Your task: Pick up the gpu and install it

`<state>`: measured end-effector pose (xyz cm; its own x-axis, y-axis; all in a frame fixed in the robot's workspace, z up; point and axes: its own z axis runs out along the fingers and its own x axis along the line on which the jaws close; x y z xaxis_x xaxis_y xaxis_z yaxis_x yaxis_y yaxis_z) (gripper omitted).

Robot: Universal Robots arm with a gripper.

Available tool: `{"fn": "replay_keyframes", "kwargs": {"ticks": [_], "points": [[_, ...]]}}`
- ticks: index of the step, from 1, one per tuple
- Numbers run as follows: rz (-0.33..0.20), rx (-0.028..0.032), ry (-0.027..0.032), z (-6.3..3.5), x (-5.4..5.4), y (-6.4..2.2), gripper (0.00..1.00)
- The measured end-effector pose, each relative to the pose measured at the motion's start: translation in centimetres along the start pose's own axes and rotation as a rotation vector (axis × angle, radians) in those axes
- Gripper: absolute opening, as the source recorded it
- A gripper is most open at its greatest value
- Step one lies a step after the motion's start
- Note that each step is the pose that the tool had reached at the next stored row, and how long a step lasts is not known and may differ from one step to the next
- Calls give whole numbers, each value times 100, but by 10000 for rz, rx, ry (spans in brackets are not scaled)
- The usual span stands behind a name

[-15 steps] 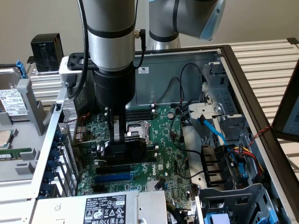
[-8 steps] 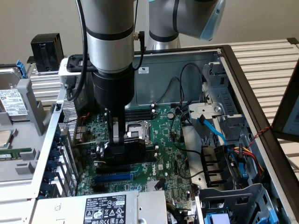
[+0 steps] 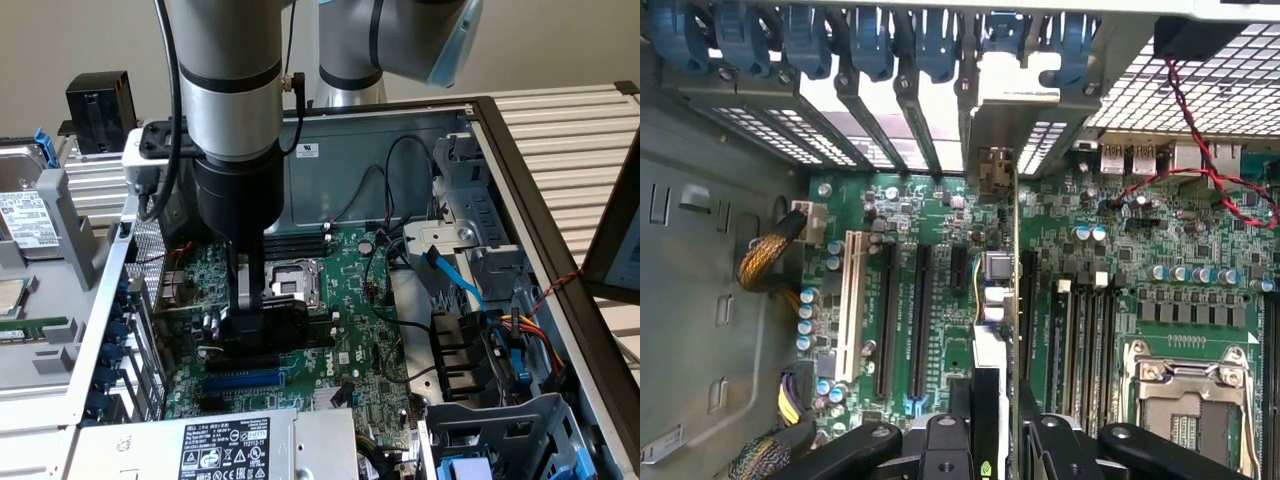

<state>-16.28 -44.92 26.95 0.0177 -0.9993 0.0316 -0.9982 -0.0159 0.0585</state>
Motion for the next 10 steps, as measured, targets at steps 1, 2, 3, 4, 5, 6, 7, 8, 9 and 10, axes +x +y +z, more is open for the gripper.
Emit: {"fn": "replay_keyframes", "kwargs": {"ticks": [1,2,3,4,5,6,7,8,9,10], "points": [[13,-1,0,1,-6,1,27],[26,0,-1,2,-11,3,27],[37,-1,-2,3,-13,5,27],[43,-1,-2,4,-13,6,27],[52,-2,-3,7,-13,11,27],[62,-1,-3,12,-14,16,27],[72,1,-4,17,-14,22,27],[81,4,-4,21,-14,27,27],[90,9,-6,26,-15,34,27],[101,14,-7,31,-15,40,27]]}}
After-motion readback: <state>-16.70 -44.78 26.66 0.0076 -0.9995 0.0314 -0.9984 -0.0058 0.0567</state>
